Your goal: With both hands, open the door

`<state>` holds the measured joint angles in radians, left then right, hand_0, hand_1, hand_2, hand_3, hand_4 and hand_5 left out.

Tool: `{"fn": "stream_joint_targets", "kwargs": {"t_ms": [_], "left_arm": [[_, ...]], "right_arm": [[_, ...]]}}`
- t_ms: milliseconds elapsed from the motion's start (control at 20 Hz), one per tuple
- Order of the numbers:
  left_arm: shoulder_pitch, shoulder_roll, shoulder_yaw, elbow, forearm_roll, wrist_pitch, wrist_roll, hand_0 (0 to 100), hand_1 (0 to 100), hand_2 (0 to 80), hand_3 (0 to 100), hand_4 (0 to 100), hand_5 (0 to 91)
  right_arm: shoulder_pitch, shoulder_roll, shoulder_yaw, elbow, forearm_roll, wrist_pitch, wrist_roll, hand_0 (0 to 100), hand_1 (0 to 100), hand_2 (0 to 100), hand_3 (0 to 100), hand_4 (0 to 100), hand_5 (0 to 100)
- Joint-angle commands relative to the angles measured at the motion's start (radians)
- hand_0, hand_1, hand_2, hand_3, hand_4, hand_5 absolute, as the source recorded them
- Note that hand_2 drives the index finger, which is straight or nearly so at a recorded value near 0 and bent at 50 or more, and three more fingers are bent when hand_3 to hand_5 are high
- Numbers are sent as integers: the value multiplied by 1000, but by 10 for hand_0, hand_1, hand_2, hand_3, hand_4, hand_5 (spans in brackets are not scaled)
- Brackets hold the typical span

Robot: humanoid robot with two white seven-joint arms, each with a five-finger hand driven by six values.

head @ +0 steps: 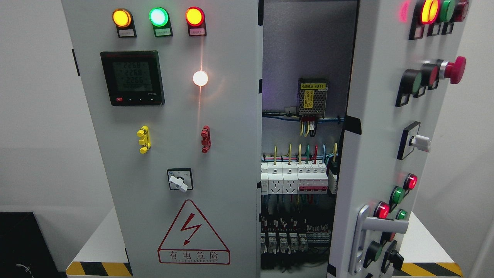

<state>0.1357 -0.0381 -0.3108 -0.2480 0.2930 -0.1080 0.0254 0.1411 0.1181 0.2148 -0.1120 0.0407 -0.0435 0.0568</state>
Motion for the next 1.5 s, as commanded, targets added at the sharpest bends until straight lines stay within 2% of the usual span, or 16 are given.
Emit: {"fn": "stream_joint_targets", "kwargs": {"t_ms": [0,250,350,601,751,951,1051,1251,1451], "left_arm": [[19,73,-7,-359,0,-9,4,0,0,0,0,0,0],[-24,99,-11,-436,-3,-9,4,0,0,0,0,0,0],[-21,124,-14,-537,-2,-7,4,0,0,0,0,0,0],[15,223,-143,-842,5,1,5,0,0,0,0,0,0],[39,289,-166,-1029,9,1,5,0,0,0,0,0,0],[42,332,-192,-1216,11,1,5,0,0,0,0,0,0],[19,384,-226,-1313,38,1,5,0,0,0,0,0,0],[-34,496,-323,-1480,175,1,5,0,0,0,0,0,0],[-79,566,-340,-1605,215,1,5,0,0,0,0,0,0]], "right_arm": [[0,0,0,0,-1,-1,0,191,0,0,0,0,0],[0,0,0,0,1,1,0,191,0,0,0,0,0],[0,0,0,0,1,-1,0,191,0,0,0,0,0],[0,0,0,0,-1,-1,0,191,0,0,0,0,0],[0,0,0,0,1,-1,0,191,0,0,0,0,0],[0,0,0,0,1,-1,0,191,0,0,0,0,0],[0,0,0,0,-1,-1,0,191,0,0,0,0,0],[0,0,0,0,1,-1,0,191,0,0,0,0,0],[0,0,0,0,-1,-1,0,191,0,0,0,0,0]]}}
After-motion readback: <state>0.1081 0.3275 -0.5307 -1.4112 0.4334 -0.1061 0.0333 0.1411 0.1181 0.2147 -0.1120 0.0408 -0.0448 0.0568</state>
